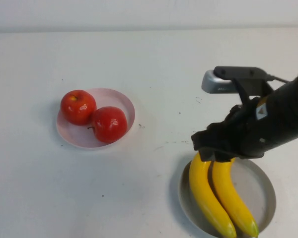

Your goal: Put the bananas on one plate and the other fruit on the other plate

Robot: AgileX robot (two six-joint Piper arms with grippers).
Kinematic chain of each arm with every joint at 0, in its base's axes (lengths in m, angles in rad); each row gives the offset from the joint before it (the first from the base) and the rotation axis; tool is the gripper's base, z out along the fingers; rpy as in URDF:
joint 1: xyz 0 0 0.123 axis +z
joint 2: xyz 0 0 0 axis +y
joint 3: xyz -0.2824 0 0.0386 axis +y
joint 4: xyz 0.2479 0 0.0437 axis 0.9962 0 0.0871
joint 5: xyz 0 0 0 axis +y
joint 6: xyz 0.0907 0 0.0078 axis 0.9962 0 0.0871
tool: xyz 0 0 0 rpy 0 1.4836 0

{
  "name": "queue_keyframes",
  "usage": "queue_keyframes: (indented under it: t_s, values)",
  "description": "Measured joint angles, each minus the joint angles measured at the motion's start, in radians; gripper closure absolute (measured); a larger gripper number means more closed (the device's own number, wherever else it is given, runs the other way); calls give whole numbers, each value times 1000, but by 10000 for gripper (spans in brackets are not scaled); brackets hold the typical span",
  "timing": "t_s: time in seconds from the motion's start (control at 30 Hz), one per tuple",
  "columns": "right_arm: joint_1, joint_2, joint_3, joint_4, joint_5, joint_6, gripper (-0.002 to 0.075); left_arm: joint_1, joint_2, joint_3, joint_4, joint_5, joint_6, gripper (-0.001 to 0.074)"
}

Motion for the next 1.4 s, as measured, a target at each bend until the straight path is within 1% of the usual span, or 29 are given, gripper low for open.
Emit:
queue_keyframes:
  t_s: [0.1,0.17,0.23,0.4,0.73,0.83,1.0,1.13,1.2,1.27,1.4]
  values:
    - [1,-114,4,-8,61,-69,612,0,0,0,0,0,0,734]
    - [3,-174,4,-16,101,-86,681,0,0,0,0,0,0,734]
    - [3,-234,4,-26,140,-99,715,0,0,0,0,0,0,734]
    - [3,-359,27,-28,182,-157,736,0,0,0,0,0,0,734]
    - [3,-636,310,-60,163,-174,741,0,0,0,0,0,0,734]
    - [3,-691,400,-87,121,-174,741,0,0,0,0,0,0,734]
    - [3,-731,559,-122,-52,-176,741,0,0,0,0,0,0,734]
    - [-9,-758,713,-191,-311,-176,741,0,-2,0,0,0,0,734]
    - [-66,-784,810,-219,-450,-176,741,0,-2,0,0,0,0,734]
    - [-162,-826,913,-233,-612,-176,741,0,-2,0,0,0,0,734]
    - [-357,-949,1083,-235,-856,-176,741,0,-2,0,0,0,0,734]
